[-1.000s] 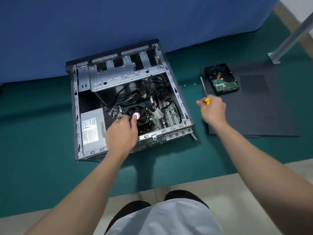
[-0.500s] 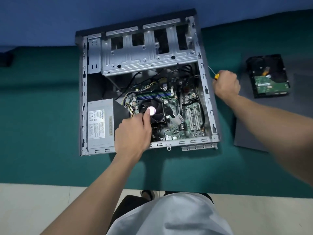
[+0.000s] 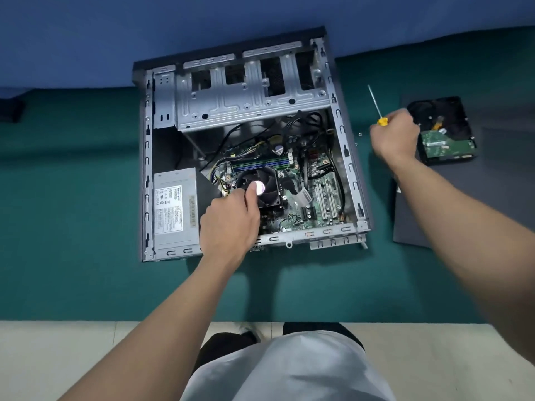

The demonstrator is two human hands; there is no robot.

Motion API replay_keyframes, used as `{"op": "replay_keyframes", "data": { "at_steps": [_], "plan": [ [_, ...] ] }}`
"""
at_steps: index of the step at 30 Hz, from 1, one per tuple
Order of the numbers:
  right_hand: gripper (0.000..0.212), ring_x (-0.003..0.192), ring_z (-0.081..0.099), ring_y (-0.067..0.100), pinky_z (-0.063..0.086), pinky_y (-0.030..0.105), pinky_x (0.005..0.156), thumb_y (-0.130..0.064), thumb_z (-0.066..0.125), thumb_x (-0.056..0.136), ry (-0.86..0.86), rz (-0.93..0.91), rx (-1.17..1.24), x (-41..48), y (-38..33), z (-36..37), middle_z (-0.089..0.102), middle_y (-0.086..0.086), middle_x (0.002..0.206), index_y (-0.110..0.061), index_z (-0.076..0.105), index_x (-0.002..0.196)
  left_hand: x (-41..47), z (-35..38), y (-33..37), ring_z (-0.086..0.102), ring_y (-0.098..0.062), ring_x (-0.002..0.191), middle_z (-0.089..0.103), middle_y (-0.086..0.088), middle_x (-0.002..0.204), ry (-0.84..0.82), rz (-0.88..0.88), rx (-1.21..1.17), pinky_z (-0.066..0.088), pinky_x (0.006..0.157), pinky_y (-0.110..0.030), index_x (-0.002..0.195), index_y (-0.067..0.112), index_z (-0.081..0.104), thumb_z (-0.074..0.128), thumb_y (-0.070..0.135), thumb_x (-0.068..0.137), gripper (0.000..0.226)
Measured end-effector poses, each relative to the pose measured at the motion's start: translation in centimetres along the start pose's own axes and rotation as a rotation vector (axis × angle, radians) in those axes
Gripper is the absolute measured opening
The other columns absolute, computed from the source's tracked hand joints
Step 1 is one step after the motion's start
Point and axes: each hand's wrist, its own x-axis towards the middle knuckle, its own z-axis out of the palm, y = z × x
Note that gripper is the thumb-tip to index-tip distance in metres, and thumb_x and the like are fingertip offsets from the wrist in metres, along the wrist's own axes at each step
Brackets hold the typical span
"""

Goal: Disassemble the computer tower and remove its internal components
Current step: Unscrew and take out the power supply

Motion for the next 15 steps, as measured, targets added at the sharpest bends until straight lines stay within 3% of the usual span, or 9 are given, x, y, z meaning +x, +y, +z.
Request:
{"op": "replay_keyframes", "data": {
  "at_steps": [4, 6, 8, 11, 15],
  "plan": [
    [0.025, 0.091, 0.052, 0.026, 0.037, 0.024, 0.075, -0.016, 0.053, 0.085, 0.038, -0.046, 0.121, -3.9, -1.1, -3.7, 0.063, 0.012, 0.109, -0.010, 0.057, 0.108, -0.7, -0.5, -0.3, 0.056, -0.035, 0.066, 0.063, -0.012, 0.068, 0.079, 0.072, -0.105, 0.047, 0.063, -0.042, 0.080, 0.012, 0.059, 0.032, 0.045, 0.101, 0.047],
    [0.015, 0.088, 0.054, 0.025, 0.042, 0.028, 0.075, -0.018, 0.056, 0.084, 0.036, -0.087, 0.193, -7.1, -1.7, -5.0, 0.065, 0.009, 0.102, -0.016, 0.056, 0.099, -1.2, -0.6, -0.8, 0.061, -0.034, 0.073, 0.067, -0.011, 0.077, 0.092, 0.131, -0.153, 0.050, 0.067, -0.043, 0.091, 0.011, 0.061, 0.038, 0.038, 0.101, 0.038],
    [0.010, 0.084, 0.064, 0.026, 0.051, 0.037, 0.077, -0.022, 0.060, 0.086, 0.017, -0.136, 0.284, -11.3, -2.1, -5.7, 0.067, 0.006, 0.093, -0.017, 0.057, 0.094, -1.9, -0.9, -1.6, 0.063, -0.027, 0.085, 0.069, -0.008, 0.093, 0.087, 0.200, -0.221, 0.050, 0.077, -0.037, 0.105, 0.010, 0.062, 0.046, 0.027, 0.100, 0.024],
    [0.009, 0.059, 0.067, 0.009, 0.054, 0.032, 0.063, -0.028, 0.060, 0.089, -0.016, -0.216, 0.378, -18.7, -3.3, -5.6, 0.068, -0.002, 0.077, -0.020, 0.062, 0.091, -3.5, -1.7, -3.6, 0.056, -0.022, 0.105, 0.065, -0.008, 0.112, 0.092, 0.266, -0.292, 0.037, 0.089, -0.023, 0.121, 0.005, 0.058, 0.050, 0.013, 0.098, 0.026],
    [0.013, 0.068, 0.065, 0.015, 0.052, 0.038, 0.066, -0.031, 0.053, 0.094, -0.198, -0.239, 0.480, -28.4, -4.8, -3.2, 0.066, -0.004, 0.077, -0.024, 0.063, 0.093, -6.1, -3.4, -8.0, 0.046, -0.021, 0.103, 0.060, -0.011, 0.110, 0.234, 0.201, -0.305, 0.027, 0.087, -0.016, 0.114, 0.001, 0.059, 0.054, 0.004, 0.094, 0.021]
  ]
}}
